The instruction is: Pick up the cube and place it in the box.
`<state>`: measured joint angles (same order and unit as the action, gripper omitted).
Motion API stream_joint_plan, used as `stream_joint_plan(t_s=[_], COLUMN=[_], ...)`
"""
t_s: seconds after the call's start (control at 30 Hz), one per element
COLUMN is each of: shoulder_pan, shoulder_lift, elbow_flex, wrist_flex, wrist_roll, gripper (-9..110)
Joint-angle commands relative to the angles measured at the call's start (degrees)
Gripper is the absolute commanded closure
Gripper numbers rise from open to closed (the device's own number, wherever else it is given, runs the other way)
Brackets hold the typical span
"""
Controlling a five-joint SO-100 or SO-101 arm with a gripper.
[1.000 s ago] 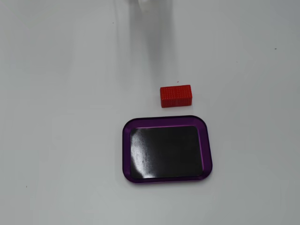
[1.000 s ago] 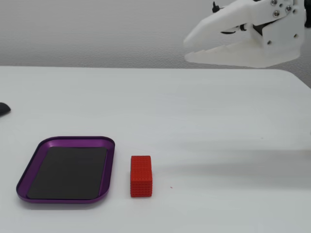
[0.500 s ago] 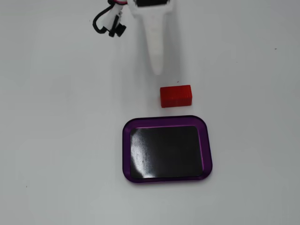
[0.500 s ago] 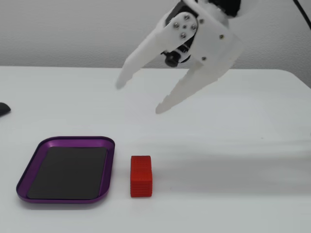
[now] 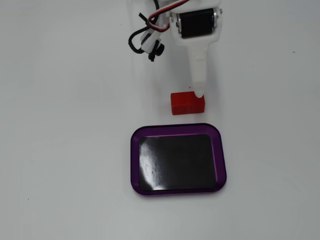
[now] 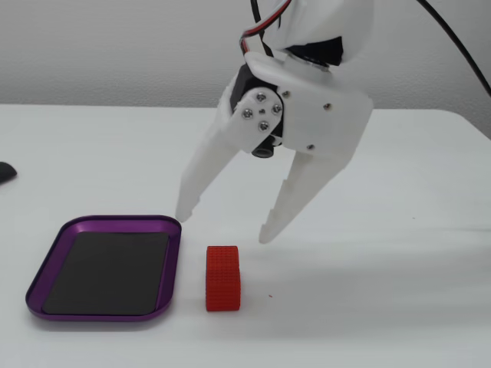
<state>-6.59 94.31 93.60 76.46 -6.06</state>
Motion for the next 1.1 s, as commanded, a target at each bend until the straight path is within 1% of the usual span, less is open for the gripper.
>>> stream_joint_plan(t_s=[0.0,0.23,0.6,0.77,1.07], shoulder_pan=[0.0,0.0,0.2,0.4,0.5], shoulder_lift=[0.4,0.4,0.3,0.1,-10.0], elbow_flex=[3.0,9.4,9.1,9.8,9.1], wrist_flex=[-3.8,-10.5,-11.9,-14.2,-15.8], wrist_roll=[-0.1,0.0,-0.1,-0.1,-0.1], gripper=[79,79,79,79,79])
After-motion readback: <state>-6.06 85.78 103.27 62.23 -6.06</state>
